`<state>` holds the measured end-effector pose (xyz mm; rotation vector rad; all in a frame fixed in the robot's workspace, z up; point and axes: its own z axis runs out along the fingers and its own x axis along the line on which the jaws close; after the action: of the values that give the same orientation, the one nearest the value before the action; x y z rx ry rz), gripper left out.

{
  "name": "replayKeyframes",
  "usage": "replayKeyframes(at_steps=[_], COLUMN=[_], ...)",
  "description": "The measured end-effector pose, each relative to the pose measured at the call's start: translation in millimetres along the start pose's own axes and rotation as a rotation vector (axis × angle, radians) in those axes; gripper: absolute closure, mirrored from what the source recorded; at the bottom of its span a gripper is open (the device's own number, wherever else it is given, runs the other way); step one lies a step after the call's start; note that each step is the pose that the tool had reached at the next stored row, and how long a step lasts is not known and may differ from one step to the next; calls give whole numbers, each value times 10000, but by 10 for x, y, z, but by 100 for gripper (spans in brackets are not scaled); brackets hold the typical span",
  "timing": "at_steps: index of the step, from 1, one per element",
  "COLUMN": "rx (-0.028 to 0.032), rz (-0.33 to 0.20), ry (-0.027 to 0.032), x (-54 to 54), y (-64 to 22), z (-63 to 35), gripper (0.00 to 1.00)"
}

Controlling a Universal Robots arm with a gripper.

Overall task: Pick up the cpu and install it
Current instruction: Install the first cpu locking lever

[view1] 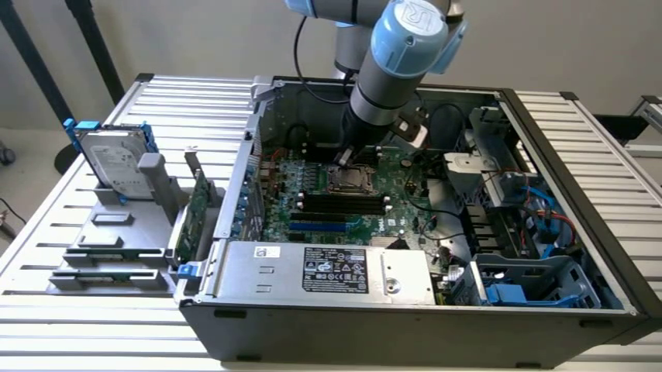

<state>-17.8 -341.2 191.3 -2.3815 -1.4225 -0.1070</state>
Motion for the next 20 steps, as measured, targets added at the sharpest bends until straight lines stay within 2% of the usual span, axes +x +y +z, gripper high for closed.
replayKeyframes(at_steps=[7,14,20], rx=[9,76,95], rz=[-1,-17,-23], ry=[14,131,166], x=[-8,-40,-46], y=[-5,-70,-81], z=[-53,-56,-54], gripper=[89,89,89])
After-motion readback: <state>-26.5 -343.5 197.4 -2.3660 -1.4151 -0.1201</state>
